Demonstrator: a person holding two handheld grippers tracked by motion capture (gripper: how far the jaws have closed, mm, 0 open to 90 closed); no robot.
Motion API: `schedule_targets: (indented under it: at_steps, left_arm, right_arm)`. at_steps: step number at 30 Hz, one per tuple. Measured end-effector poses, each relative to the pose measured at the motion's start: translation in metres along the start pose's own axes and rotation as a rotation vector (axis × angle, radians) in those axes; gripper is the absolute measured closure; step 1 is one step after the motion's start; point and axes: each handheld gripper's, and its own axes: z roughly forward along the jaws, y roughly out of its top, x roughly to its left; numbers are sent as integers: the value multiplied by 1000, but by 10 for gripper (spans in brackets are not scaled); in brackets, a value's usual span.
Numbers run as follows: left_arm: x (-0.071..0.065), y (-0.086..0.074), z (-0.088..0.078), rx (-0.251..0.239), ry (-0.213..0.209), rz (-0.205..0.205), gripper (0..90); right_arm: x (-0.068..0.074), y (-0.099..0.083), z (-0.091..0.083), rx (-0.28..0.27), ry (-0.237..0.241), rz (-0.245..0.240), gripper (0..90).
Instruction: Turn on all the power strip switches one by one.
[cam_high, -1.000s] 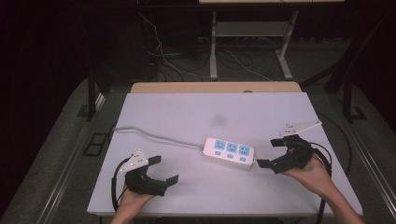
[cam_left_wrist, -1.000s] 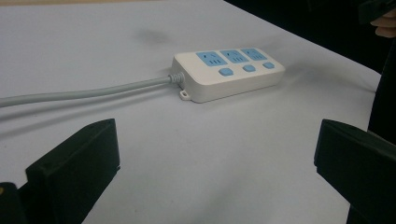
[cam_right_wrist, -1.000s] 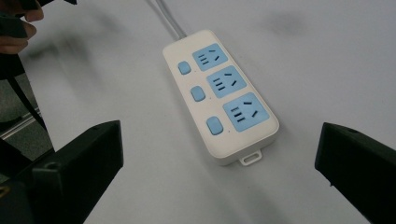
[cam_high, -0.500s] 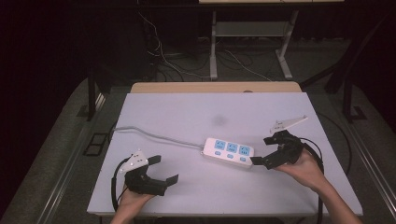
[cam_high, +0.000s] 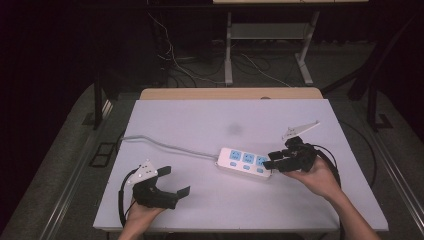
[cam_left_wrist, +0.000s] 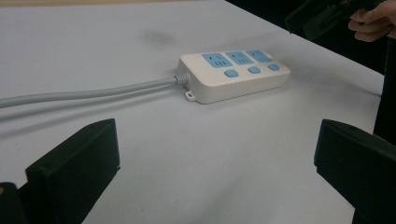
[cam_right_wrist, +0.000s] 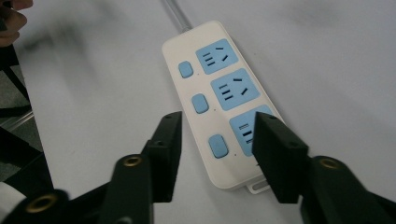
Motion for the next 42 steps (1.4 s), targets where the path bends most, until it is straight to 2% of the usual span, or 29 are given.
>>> schedule_targets:
  at_steps: [3, 9, 19, 26, 40, 42]
  left_arm:
    - [0, 0, 0, -3, 4, -3, 0]
    - [0, 0, -1, -8, 8, -4, 0]
    - [0, -1, 0, -4, 4, 0, 0]
    - [0, -1, 0, -1, 3, 3, 0]
    - [0, -1, 0, -2, 3, 3, 0]
    - [0, -1, 0, -1, 4, 3, 0]
  right_arm:
    - [-1, 0, 1, 1, 21, 7, 645]
    - [-5, -1, 6, 0, 53, 21, 899]
    - [-8, -4, 20, 22, 72, 39, 900]
    - [-9, -7, 30, 35, 72, 35, 900]
    - [-12, -10, 43, 58, 52, 36, 900]
    - [-13, -12, 43, 46, 53, 33, 900]
